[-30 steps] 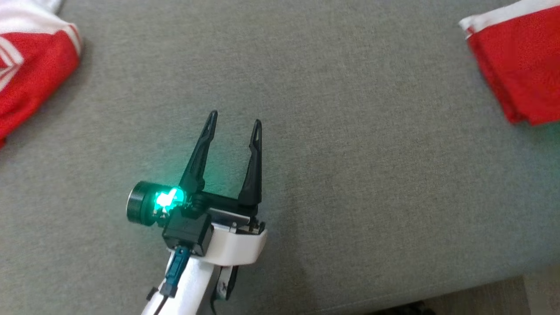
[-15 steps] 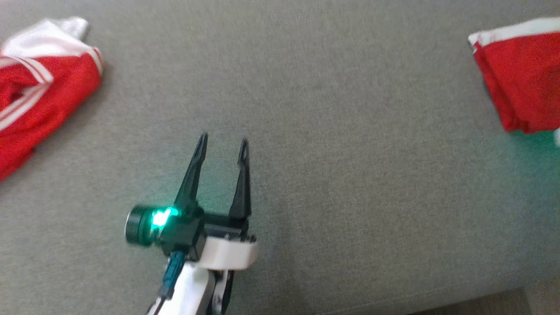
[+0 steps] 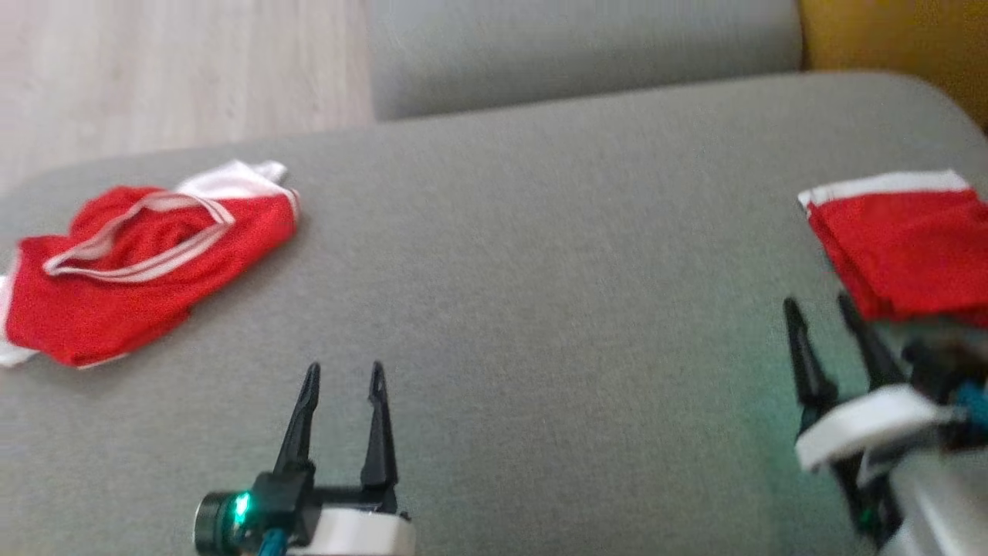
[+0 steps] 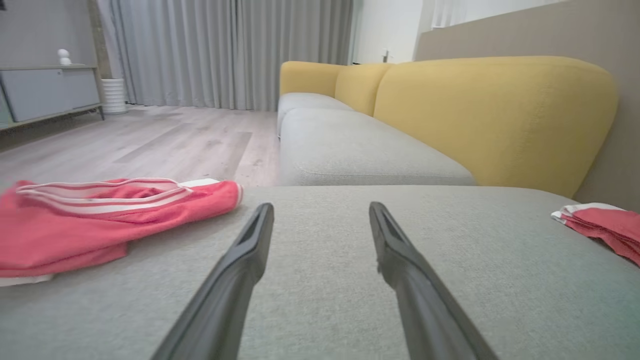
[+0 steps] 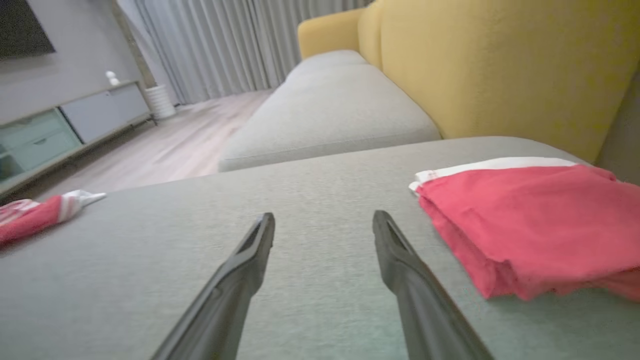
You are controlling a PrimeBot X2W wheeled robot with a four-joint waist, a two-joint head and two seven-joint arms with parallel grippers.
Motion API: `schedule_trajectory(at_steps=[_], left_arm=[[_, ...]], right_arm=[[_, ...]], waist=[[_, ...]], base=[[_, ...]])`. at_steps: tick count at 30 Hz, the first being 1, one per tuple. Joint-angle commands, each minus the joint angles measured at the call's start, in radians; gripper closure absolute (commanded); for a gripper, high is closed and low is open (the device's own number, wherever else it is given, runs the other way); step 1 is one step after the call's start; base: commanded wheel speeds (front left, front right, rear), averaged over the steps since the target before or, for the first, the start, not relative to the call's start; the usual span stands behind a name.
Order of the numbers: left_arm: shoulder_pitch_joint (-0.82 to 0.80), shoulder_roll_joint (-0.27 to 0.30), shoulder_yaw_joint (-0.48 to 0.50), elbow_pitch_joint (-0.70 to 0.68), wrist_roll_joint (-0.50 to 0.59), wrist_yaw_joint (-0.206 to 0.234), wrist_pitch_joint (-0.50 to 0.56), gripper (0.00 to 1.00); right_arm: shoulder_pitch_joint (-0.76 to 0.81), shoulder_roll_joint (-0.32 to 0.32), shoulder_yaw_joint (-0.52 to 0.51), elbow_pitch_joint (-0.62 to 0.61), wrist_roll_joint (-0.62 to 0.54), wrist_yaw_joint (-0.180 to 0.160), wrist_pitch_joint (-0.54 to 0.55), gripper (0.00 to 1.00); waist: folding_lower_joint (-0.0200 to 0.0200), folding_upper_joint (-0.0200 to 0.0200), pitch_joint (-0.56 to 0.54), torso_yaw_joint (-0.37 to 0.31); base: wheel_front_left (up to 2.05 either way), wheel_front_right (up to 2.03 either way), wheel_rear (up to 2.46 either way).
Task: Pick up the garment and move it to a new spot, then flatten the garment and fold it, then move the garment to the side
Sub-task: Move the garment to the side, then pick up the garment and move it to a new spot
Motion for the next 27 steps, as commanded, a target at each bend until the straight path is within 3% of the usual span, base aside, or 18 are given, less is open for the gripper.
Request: schedule_trajectory(at_steps=[1,6,9,13,27], left_arm=[[-0.012,-0.003,0.044,-0.041,0.002,0.004,-0.005,0.00],[0.054,-0.003,0.075,-0.067,0.023,0.008,-0.005,0.00],[0.090,-0.003,0.087,-0.086,0.065,-0.002,-0.005,0.00],[0.144,-0.003,0.108,-0.103,0.111,-0.011,-0.005,0.00],[0.199,-0.003,0.130,-0.096,0.105,-0.042,-0.005,0.00]], right_arm=[[0.040,0.013,-0.021,-0.071,-0.040,0.007,-0.014,0.00],[0.244,0.144,-0.141,-0.255,-0.182,0.007,-0.014,0.00],[0.325,0.179,-0.166,-0.307,-0.246,0.007,-0.014,0.00],[0.382,0.190,-0.166,-0.334,-0.277,0.007,-0.014,0.00],[0.421,0.197,-0.191,-0.365,-0.295,0.007,-0.014,0.00]], waist=[[0.0004,-0.0001,-0.072,0.051],[0.0004,-0.0001,-0.131,0.085],[0.0004,-0.0001,-0.152,0.095],[0.0004,-0.0001,-0.171,0.096],[0.0004,-0.0001,-0.187,0.100]], base=[[0.00,0.00,0.00],[0.00,0.00,0.00],[0.00,0.00,0.00],[0.00,0.00,0.00],[0.00,0.00,0.00]])
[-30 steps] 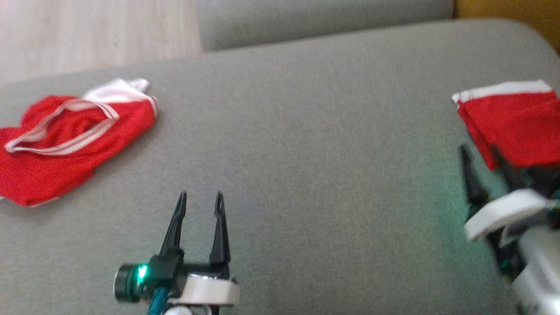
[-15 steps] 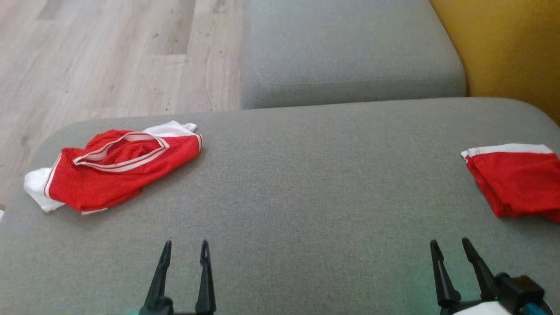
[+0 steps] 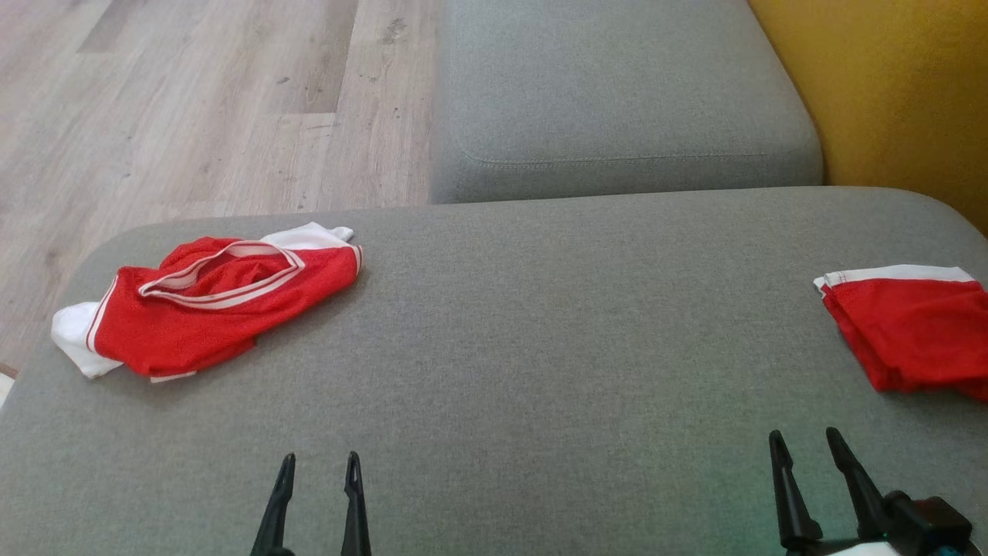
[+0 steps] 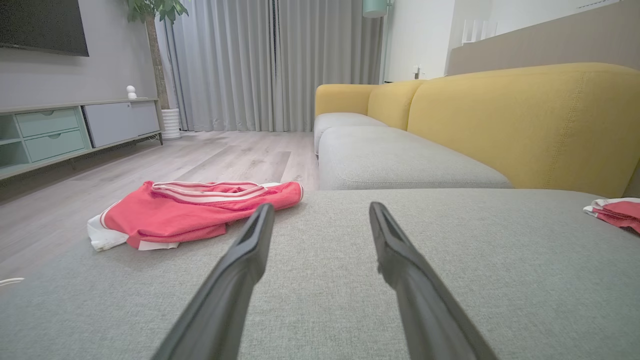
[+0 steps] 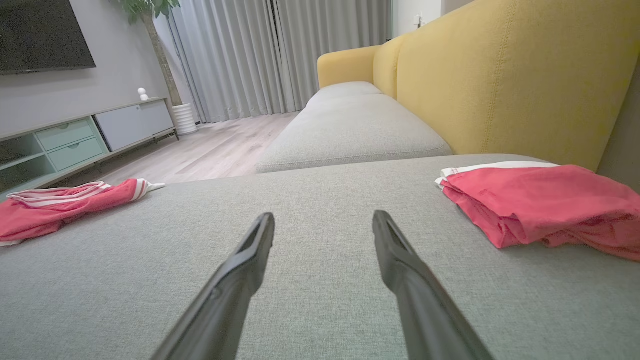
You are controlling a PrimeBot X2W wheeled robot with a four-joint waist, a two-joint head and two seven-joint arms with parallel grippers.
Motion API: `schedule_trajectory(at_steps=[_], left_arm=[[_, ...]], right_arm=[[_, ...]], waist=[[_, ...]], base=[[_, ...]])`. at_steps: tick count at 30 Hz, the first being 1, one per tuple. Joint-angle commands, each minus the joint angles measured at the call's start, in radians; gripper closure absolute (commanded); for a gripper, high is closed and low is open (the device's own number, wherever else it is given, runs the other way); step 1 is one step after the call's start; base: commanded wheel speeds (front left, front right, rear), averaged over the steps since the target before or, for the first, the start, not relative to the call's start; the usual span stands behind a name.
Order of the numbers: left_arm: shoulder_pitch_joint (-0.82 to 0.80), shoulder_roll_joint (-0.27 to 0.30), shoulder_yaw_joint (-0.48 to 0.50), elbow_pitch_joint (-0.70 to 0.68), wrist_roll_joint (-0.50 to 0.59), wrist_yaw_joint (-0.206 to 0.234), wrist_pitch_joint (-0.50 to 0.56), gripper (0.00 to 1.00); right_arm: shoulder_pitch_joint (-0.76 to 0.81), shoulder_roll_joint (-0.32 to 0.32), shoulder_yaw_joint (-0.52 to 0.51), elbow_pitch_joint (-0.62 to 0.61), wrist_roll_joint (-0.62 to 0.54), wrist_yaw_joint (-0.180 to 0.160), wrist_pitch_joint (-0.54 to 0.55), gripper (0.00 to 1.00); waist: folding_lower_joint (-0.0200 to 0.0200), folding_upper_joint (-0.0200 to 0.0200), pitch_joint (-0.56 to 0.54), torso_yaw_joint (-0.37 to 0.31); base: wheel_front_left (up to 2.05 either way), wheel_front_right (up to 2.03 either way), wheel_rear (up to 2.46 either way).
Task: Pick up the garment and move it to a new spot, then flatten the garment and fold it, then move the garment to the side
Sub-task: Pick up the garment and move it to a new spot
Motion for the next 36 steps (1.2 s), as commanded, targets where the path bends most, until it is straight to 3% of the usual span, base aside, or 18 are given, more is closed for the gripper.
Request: schedule_trajectory(at_steps=[1,12,27,36], left_arm=[[-0.034,-0.006,0.031,-0.028,-0.004,0.004,-0.005,0.00],[-0.041,-0.006,0.026,-0.020,-0.002,0.014,-0.005,0.00],[-0.062,-0.006,0.050,-0.047,-0.017,0.035,-0.005,0.00],[-0.071,-0.006,0.071,-0.063,0.007,0.036,-0.005,0.00]], right_arm=[[-0.032,-0.014,0.019,-0.039,-0.012,0.007,-0.014,0.00],[-0.022,-0.015,0.003,-0.048,-0.018,0.007,-0.014,0.00],[-0.040,0.010,0.003,-0.051,-0.015,0.007,-0.014,0.00],[-0.065,-0.010,0.011,-0.057,-0.018,0.007,-0.014,0.00]], waist=[[-0.0001,-0.0001,0.001,0.000],[-0.0001,-0.0001,0.008,0.031],[-0.0001,-0.0001,0.058,0.327],[-0.0001,-0.0001,0.107,0.379]], base=[[0.00,0.00,0.00],[0.00,0.00,0.00],[0.00,0.00,0.00],[0.00,0.00,0.00]])
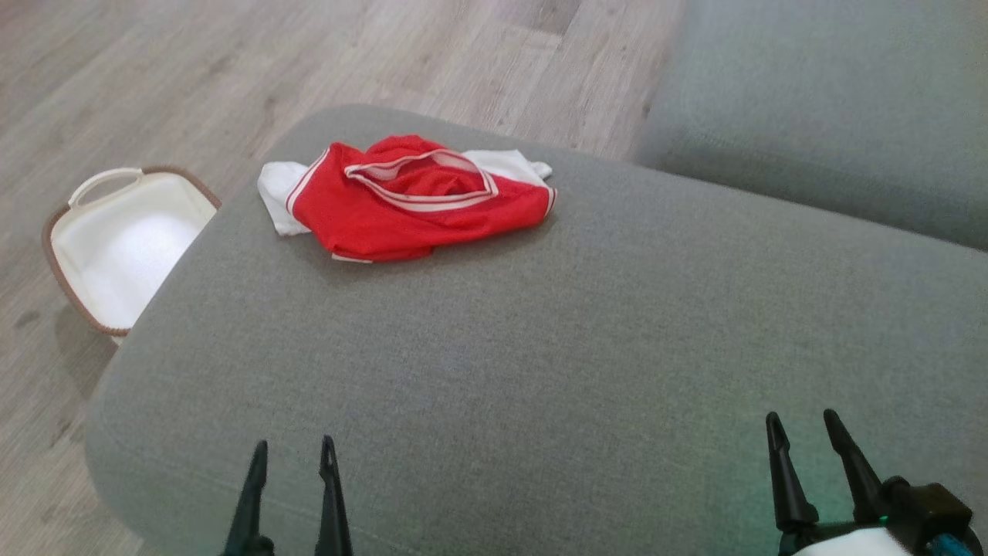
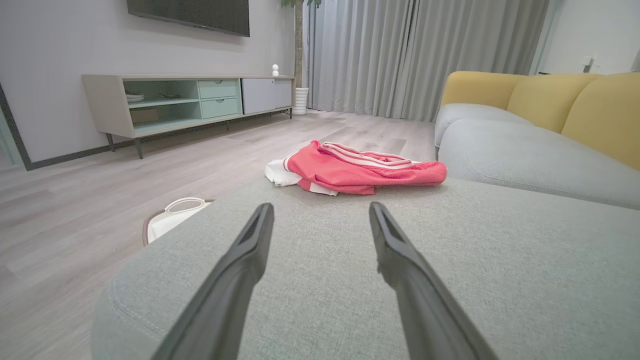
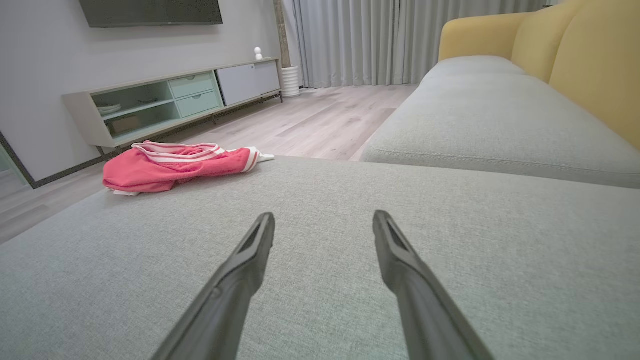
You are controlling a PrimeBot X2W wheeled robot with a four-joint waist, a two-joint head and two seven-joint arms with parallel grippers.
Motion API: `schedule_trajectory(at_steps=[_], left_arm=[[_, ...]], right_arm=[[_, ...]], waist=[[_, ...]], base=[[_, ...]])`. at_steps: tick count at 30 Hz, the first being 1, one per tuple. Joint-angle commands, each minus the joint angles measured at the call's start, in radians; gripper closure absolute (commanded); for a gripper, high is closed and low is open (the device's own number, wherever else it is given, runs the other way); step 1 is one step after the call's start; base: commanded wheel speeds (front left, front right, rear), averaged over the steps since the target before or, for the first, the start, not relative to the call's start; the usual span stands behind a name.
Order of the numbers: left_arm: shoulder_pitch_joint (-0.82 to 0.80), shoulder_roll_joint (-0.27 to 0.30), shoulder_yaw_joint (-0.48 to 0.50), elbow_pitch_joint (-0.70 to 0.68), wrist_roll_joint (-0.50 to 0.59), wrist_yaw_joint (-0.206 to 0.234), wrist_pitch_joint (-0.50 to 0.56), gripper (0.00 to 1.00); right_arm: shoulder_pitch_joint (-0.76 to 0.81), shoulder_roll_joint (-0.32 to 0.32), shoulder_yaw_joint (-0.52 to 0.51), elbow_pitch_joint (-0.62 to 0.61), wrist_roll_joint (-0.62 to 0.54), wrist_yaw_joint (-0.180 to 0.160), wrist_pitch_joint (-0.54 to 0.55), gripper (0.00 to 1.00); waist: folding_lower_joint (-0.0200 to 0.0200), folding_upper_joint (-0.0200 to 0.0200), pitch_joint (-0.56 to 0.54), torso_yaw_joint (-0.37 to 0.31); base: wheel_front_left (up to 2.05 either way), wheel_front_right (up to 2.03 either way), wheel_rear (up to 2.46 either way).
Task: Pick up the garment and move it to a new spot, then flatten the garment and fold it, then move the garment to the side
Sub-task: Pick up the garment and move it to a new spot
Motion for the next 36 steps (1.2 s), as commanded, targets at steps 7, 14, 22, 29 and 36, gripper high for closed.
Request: schedule_trajectory(at_steps=[7,14,22,29,36], left_arm=[[-0.187,0.017,0.092,-0.090,0.036,-0.044,-0.005,0.00],[-0.555,0.080,0.104,-0.022,0.035,-0.157,-0.005,0.00],[-1.037,0.095,0.082,0.232,0.018,-0.237,0.163,0.00],[-1.331,0.064,0.131,0.595,-0.036,-0.174,0.431,0.00],[-1.386,0.078,0.145,0.896,-0.068,-0.156,0.643,0.00]], right_arm=[[-0.088,-0.092,0.019,-0.070,-0.016,0.007,-0.014,0.00],[-0.186,-0.244,0.005,-0.131,-0.002,0.007,-0.014,0.00],[-0.254,-0.398,-0.048,-0.205,0.037,0.007,-0.014,0.00],[-0.276,-0.480,-0.057,-0.254,0.043,0.007,-0.014,0.00],[-0.307,-0.499,-0.029,-0.271,0.033,0.007,-0.014,0.00]], waist=[[-0.0001,0.0000,0.131,-0.037],[-0.0001,0.0000,0.347,-0.092],[-0.0001,0.0000,0.553,-0.133],[-0.0001,0.0000,0.650,-0.161],[-0.0001,0.0000,0.683,-0.201]], base=[[0.00,0.00,0.00],[0.00,0.00,0.00],[0.00,0.00,0.00],[0.00,0.00,0.00],[0.00,0.00,0.00]])
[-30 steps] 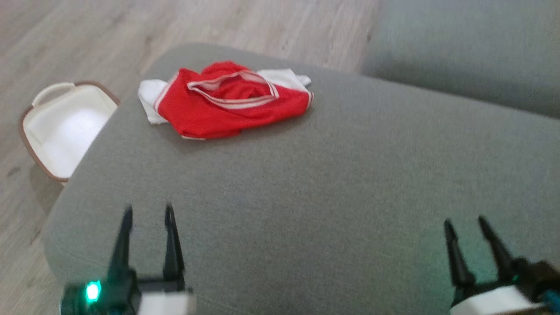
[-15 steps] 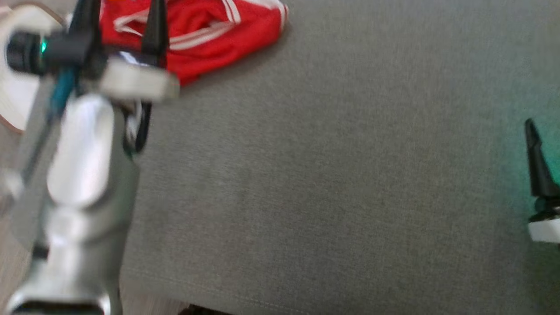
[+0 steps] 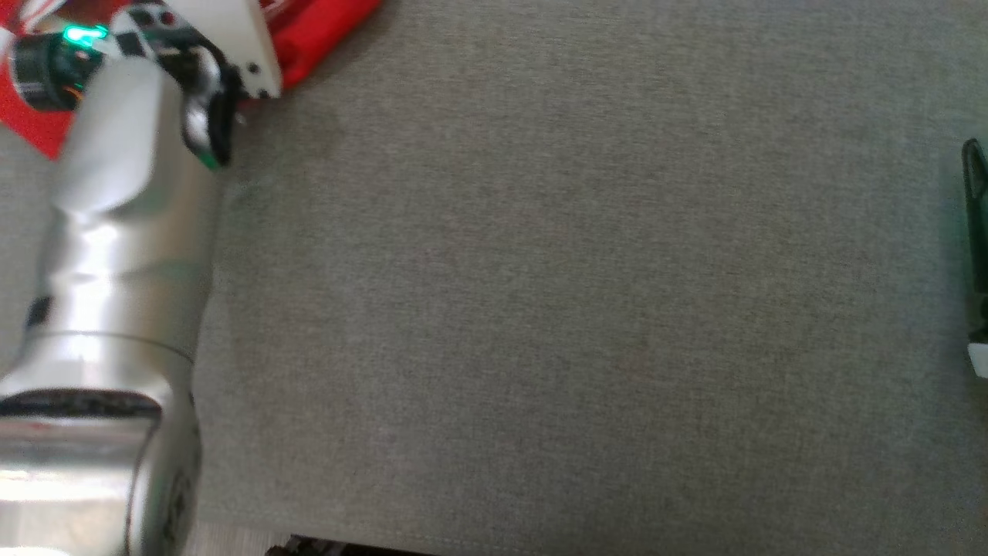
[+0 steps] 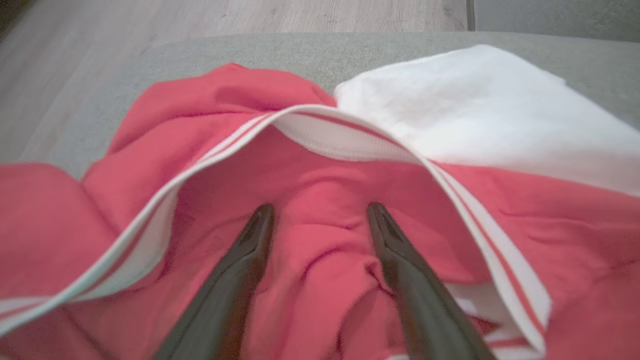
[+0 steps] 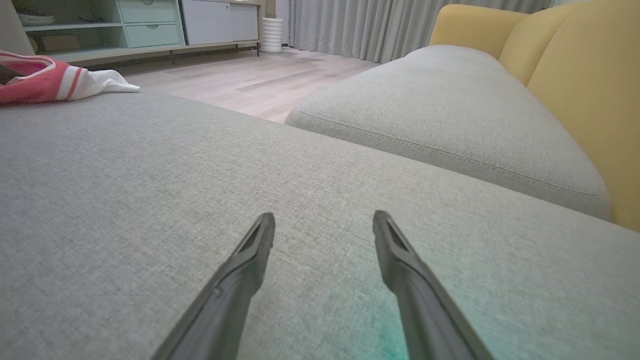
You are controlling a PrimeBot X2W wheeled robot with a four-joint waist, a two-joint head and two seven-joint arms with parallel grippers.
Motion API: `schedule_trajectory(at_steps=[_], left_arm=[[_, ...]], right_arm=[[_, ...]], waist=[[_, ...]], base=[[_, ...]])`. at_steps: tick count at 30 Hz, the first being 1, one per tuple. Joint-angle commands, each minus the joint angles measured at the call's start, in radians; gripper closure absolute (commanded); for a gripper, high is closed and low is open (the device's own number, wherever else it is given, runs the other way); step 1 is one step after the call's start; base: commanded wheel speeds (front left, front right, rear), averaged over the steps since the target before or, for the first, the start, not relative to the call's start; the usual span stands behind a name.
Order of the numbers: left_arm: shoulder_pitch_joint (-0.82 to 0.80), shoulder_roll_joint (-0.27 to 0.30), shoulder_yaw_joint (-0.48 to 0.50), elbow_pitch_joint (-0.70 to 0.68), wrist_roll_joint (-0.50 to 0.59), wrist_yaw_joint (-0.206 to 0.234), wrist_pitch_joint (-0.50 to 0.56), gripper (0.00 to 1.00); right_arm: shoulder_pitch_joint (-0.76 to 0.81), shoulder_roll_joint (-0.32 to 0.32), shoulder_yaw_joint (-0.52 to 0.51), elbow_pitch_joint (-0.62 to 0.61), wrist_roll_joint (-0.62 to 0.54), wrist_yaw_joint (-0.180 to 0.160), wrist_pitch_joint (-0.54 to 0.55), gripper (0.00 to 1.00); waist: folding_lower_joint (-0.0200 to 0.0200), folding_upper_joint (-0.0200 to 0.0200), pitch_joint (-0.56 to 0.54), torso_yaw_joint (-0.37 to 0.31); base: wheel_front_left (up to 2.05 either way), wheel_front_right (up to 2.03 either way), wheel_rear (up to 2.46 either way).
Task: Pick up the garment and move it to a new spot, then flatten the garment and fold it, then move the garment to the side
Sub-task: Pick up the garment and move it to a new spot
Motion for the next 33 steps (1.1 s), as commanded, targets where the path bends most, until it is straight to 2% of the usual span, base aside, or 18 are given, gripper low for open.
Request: schedule_trajectory(at_steps=[1,2,3,4,10,15,16,20,25,26,33], left_arm=[[-0.006,0.053,0.022,0.027,-0.019,-0.019,0.041,0.00],[-0.003,0.053,0.022,0.048,-0.029,-0.037,0.050,0.20],[-0.003,0.057,0.021,0.060,-0.032,-0.049,0.042,0.74],[-0.003,0.065,0.018,0.062,-0.029,-0.056,0.013,1.00],[-0.029,0.118,-0.009,0.038,0.007,-0.075,-0.225,1.00],[-0.057,0.141,-0.065,-0.003,0.042,-0.129,-0.382,1.00],[-0.057,0.141,-0.065,-0.003,0.042,-0.129,-0.382,1.00],[-0.068,0.166,-0.156,-0.063,0.089,-0.161,-0.485,1.00],[-0.046,0.163,-0.244,-0.128,0.065,-0.170,-0.517,1.00],[-0.023,0.155,-0.298,-0.167,0.024,-0.171,-0.512,1.00],[0.129,0.149,-0.459,-0.340,-0.172,-0.171,-0.453,1.00]], right_arm=[[0.010,-0.028,0.020,-0.019,-0.005,0.007,-0.005,0.00],[0.006,-0.026,0.020,-0.018,-0.005,0.007,-0.005,0.00],[0.003,-0.024,0.022,-0.017,-0.006,0.007,-0.005,0.00],[0.001,-0.021,0.023,-0.014,-0.007,0.007,-0.005,0.00],[0.000,0.038,0.036,0.014,-0.015,0.007,-0.005,0.00],[0.015,0.124,0.067,0.056,-0.021,0.007,-0.005,0.00],[0.015,0.124,0.067,0.056,-0.021,0.007,-0.005,0.00],[0.031,0.201,0.099,0.091,-0.027,0.007,-0.005,0.00],[0.063,0.284,0.125,0.126,-0.038,0.007,-0.005,0.00],[0.078,0.309,0.131,0.132,-0.043,0.007,-0.005,0.00],[0.118,0.360,0.137,0.133,-0.046,0.007,-0.005,0.00]], waist=[[0.0000,0.0001,0.014,-0.022],[0.0000,0.0001,0.016,-0.025],[0.0000,0.0001,0.016,-0.027],[0.0000,0.0001,0.012,-0.029],[0.0000,0.0001,-0.087,-0.045],[0.0000,0.0001,-0.245,-0.076],[0.0000,0.0001,-0.245,-0.076],[0.0000,0.0001,-0.376,-0.127],[0.0000,0.0001,-0.525,-0.210],[0.0000,0.0001,-0.566,-0.247],[0.0000,0.0001,-0.621,-0.371]], base=[[0.00,0.00,0.00],[0.00,0.00,0.00],[0.00,0.00,0.00],[0.00,0.00,0.00],[0.00,0.00,0.00],[0.00,0.00,0.00],[0.00,0.00,0.00],[0.00,0.00,0.00],[0.00,0.00,0.00],[0.00,0.00,0.00],[0.00,0.00,0.00]])
